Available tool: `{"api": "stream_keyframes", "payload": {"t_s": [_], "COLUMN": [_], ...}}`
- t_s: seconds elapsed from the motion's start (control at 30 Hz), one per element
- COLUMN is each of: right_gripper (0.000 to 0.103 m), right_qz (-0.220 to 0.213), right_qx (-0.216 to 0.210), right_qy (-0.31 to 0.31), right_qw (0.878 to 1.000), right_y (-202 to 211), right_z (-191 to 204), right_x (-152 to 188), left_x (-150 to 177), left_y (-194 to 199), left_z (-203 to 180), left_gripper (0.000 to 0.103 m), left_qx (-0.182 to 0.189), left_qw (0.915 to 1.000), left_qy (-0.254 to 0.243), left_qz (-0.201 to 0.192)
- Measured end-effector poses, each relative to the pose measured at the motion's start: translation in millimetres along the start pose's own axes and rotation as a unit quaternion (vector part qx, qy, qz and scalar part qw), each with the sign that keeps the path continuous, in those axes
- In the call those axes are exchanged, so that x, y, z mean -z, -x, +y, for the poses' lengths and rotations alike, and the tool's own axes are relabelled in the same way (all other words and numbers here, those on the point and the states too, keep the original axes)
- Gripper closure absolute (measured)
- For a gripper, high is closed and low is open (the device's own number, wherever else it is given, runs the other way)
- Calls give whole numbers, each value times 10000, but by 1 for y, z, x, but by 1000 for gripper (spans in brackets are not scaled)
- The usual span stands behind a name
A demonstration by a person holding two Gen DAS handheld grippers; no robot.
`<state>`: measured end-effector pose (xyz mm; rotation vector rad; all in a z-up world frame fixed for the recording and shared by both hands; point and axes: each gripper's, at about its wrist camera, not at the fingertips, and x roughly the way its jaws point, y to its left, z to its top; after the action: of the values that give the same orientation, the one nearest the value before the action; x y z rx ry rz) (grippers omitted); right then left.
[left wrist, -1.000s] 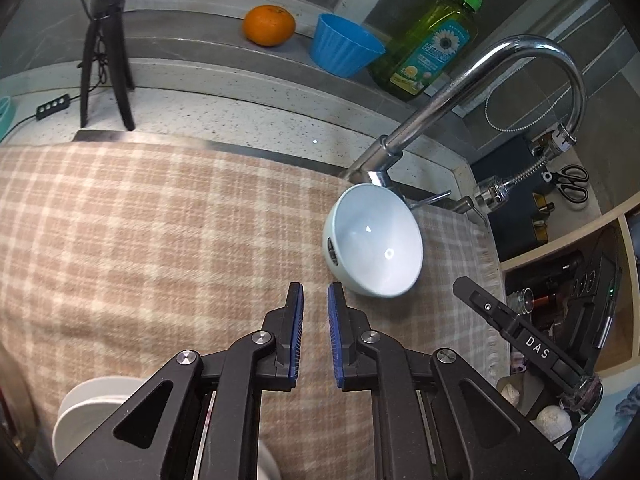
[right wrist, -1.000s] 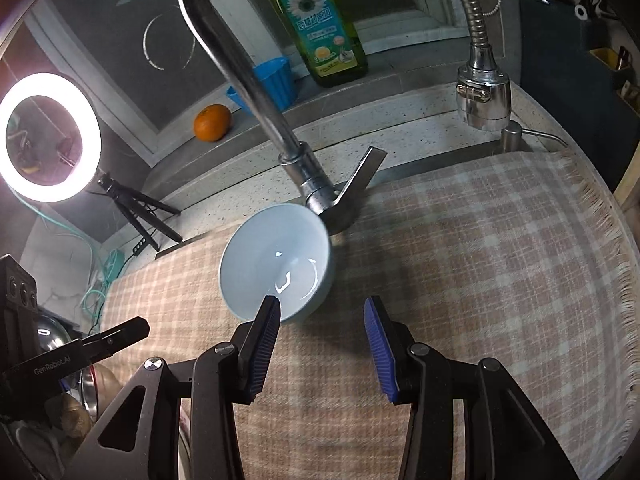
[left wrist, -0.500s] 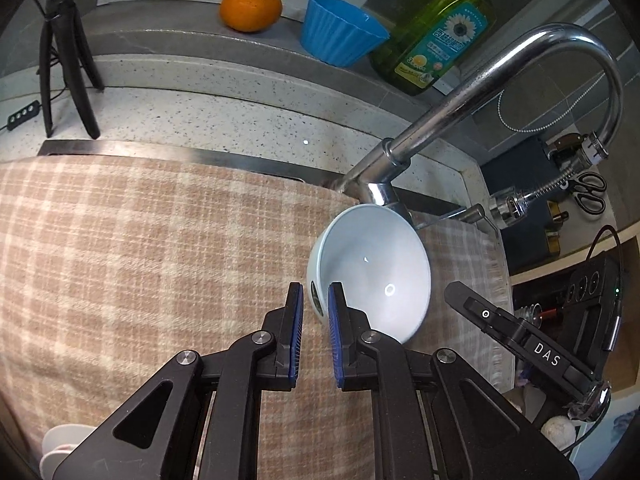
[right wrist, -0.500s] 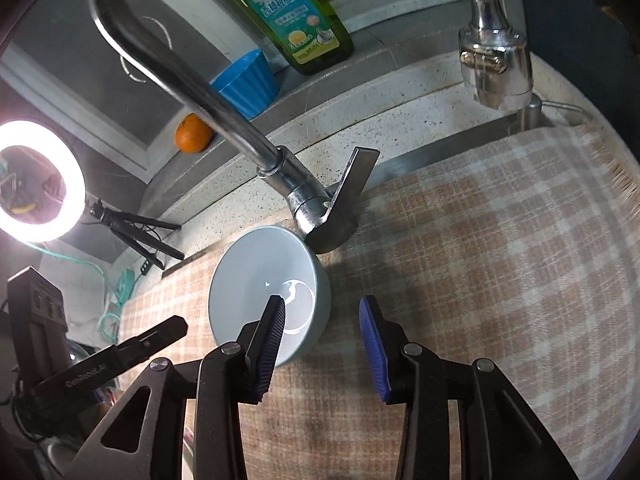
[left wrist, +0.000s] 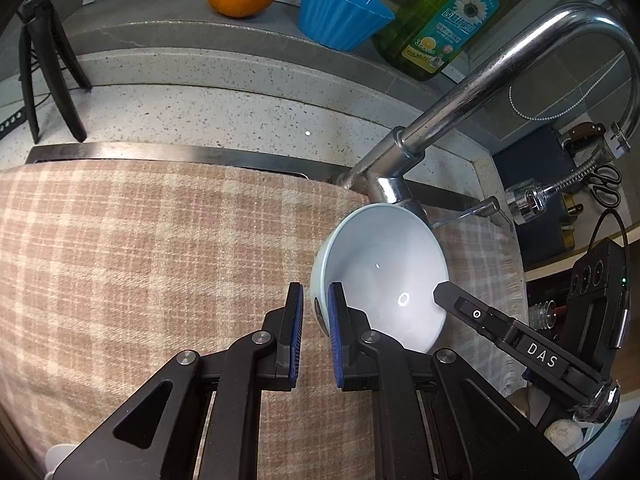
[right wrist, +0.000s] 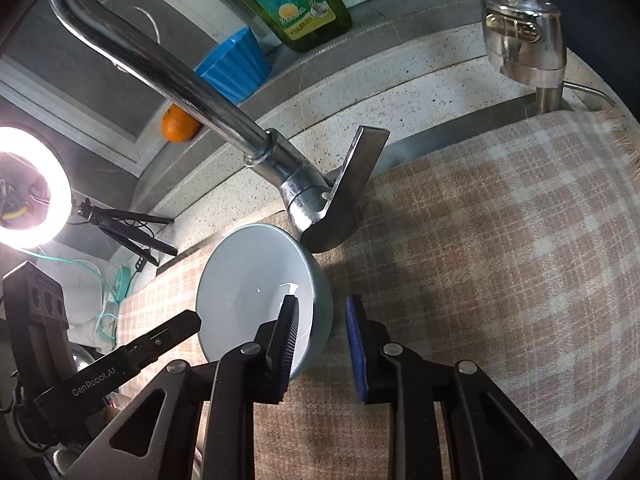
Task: Organize plates and bowls
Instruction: 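Close both tools on the rim of the pale blue bowl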
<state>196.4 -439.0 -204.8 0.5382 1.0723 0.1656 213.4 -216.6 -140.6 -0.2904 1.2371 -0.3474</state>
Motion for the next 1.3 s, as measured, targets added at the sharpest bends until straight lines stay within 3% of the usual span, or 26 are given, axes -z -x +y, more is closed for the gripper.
{"api": "stream_keyframes", "payload": {"t_s": [0.43,0.77,1.3], "right_gripper": [95,95,95], "right_qz": [124,99,-46], "right_qx": [37,93,-14], "right_qy": [62,108,202], "right_qw": [9999,9999,9998], "right_y": [-10,-8,21], "right_z": [0,5,26], "right_x": [-4,-4,13], "left_x": [-3,-3,16], "left_y": [-8,-7,43], "left_z": [-2,-6,2], "left_gripper": [97,98,98], "left_qx": [-8,-51,79], "left_qw": [10000,10000,9995], "left_qy": [-31,-78,-95], "left_qz": [30,3,-289]}}
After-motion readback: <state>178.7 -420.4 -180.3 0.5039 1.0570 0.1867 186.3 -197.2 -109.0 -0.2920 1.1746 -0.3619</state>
